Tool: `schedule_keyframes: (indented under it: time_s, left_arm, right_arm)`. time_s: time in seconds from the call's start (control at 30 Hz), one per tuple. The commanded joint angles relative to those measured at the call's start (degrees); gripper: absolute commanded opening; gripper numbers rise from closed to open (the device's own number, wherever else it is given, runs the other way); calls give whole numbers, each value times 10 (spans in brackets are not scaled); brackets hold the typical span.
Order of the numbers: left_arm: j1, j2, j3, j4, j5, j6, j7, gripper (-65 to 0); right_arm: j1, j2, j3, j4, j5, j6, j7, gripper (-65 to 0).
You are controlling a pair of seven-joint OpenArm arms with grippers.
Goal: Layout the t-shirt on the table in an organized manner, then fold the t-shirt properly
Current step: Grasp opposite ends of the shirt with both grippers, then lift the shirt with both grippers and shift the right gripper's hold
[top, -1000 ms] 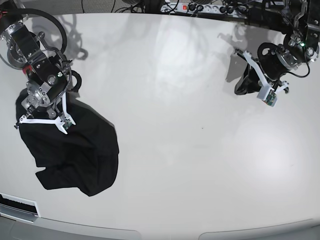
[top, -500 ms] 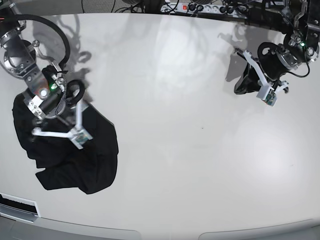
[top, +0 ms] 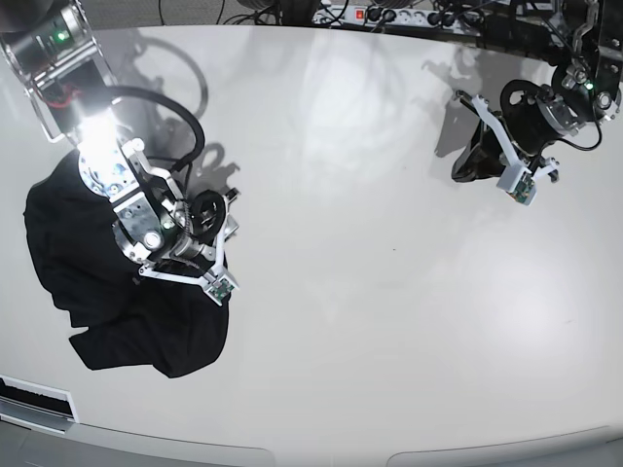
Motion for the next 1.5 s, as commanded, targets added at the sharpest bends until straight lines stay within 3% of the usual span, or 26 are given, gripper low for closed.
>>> schedule_keyframes:
  time_s: [0.0,0.07,0.1,0.2,0.3,0.37,0.53,0.63,0.7,0.77,0.87,1.07,1.17,1.27,1.47]
  left_arm:
    - [-2,-8,-4,9,-9,-2,-13,-650]
    - [-2,-8,-4,9,-9,-2,-13,-650]
    - [-2,-8,-4,9,-9,-2,-13,-650]
    - [-3,-8,-4,9,-9,-2,-15,-650]
    - [-3,-8,-4,9,-9,-2,-17,-650]
    - [-3,-9,-4,9,-9,-2,-17,-650]
    - [-3,-9,-4,9,-8,-2,-17,-650]
    - [-3,-9,-4,9,-3,-2,-15,-650]
    - [-4,-9,-4,9,-3,-2,-15,-650]
    - [-3,-9,-4,9,-2,-2,-15,-650]
    - [1,-10,-4,9,3,-2,-10,-650]
    - [-12,-9,-4,9,2,-2,-13,-650]
    - [-21,-10,-4,9,2,-2,-13,-650]
    - [-22,-10,-4,9,3,-2,-12,-650]
    - [-22,-10,-4,9,6,-2,-11,-650]
  right_arm:
    - [24,-3,4,-18,-14,-13,14,-277]
    - [41,-12,4,-71,-29,-29,17,-305]
    - [48,-15,4,-94,-28,-28,14,-363]
    - [57,-19,4,-122,3,34,-7,-650]
    - [57,-19,4,-106,70,88,-30,-650]
    - [57,-19,4,-73,133,142,-47,-650]
    - [57,-16,4,93,354,257,-129,-650]
    - [57,-8,4,223,472,277,-151,-650]
    - [57,-5,16,294,499,291,-158,-650]
    - [57,-5,43,323,498,304,-164,-650]
    - [50,-5,82,319,454,292,-158,-650]
    - [6,-5,119,315,258,195,-81,-650]
    - [-20,-5,119,308,186,179,-58,-650]
    - [-38,-5,119,282,151,173,-38,-650]
    - [-34,-6,119,261,166,175,-42,-650]
